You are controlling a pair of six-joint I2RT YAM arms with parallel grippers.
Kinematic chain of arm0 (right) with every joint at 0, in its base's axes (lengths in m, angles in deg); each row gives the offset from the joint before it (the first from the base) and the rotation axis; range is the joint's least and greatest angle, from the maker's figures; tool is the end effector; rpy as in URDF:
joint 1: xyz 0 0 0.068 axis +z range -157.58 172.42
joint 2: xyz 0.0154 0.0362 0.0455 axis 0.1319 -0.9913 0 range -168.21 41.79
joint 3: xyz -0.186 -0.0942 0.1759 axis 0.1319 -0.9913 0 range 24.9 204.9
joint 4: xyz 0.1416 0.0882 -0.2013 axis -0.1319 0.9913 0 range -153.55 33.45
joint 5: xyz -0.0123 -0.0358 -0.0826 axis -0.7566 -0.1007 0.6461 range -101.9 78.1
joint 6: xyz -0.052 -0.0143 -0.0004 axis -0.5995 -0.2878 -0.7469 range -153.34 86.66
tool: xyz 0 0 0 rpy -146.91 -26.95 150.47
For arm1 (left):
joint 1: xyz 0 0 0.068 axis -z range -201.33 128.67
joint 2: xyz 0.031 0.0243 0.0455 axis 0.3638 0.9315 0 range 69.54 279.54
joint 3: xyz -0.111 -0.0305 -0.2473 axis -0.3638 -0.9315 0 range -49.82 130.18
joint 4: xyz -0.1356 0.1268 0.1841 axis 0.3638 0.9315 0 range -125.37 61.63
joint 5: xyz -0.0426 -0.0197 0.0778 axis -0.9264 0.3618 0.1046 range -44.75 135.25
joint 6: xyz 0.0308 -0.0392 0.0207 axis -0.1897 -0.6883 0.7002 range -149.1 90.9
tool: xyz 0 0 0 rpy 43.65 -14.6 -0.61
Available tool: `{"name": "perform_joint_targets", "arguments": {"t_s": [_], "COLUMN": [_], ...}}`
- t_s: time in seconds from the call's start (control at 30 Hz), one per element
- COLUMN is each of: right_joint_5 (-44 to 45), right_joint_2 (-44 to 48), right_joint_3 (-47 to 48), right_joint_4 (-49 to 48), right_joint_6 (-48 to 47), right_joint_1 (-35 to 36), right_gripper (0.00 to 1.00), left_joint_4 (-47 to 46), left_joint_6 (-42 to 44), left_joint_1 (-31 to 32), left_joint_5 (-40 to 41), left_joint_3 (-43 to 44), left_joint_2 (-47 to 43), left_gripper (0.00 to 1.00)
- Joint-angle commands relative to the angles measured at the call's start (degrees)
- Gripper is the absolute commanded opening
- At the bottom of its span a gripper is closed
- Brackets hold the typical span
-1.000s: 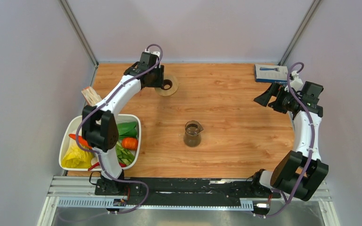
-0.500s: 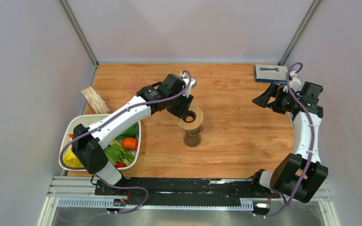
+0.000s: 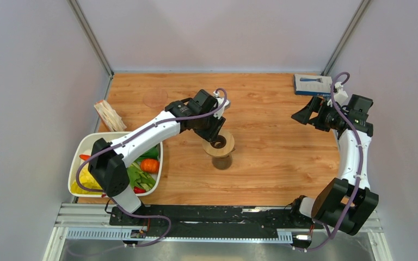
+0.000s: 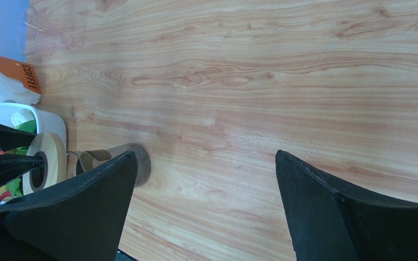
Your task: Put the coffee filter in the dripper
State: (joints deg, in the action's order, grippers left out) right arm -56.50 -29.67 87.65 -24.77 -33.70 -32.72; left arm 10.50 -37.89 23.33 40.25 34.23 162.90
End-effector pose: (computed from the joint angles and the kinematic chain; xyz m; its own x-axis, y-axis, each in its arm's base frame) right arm 0.2409 -0.0855 0.3126 -0.6666 0.3079 -0.6788 -0.1310 0.8481 0.5134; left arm 0.2464 -0.2478 0.3067 -0.6894 0.4673 -0.5534 0.6378 0.7539 -0.1579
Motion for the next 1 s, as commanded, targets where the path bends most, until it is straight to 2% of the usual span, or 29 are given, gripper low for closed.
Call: {"name": "perform_joint_targets", "arguments": {"t_s": [0.0,0.97], "right_joint_5": [-1.55,-1.72], "right_joint_2": [1.41,1.04], "right_joint_3": [0.46,0.16], "right_joint_4": [-0.81,-1.23], "right_joint_6": [-1.22,-1.22], "right_joint_1": [0.36,0.31], "right_gripper": [1.00,1.00], "left_joint_4": [-2.47,-6.58], "left_joint_6": [0.30,1.93], "left_joint_1": [0.26,3.35], "left_joint_5": [-1.47,2.76], "left_joint_3": [3.23,-0.07], "left_joint_2": [0.99,2.14], "left_gripper": [0.29,0.35]}}
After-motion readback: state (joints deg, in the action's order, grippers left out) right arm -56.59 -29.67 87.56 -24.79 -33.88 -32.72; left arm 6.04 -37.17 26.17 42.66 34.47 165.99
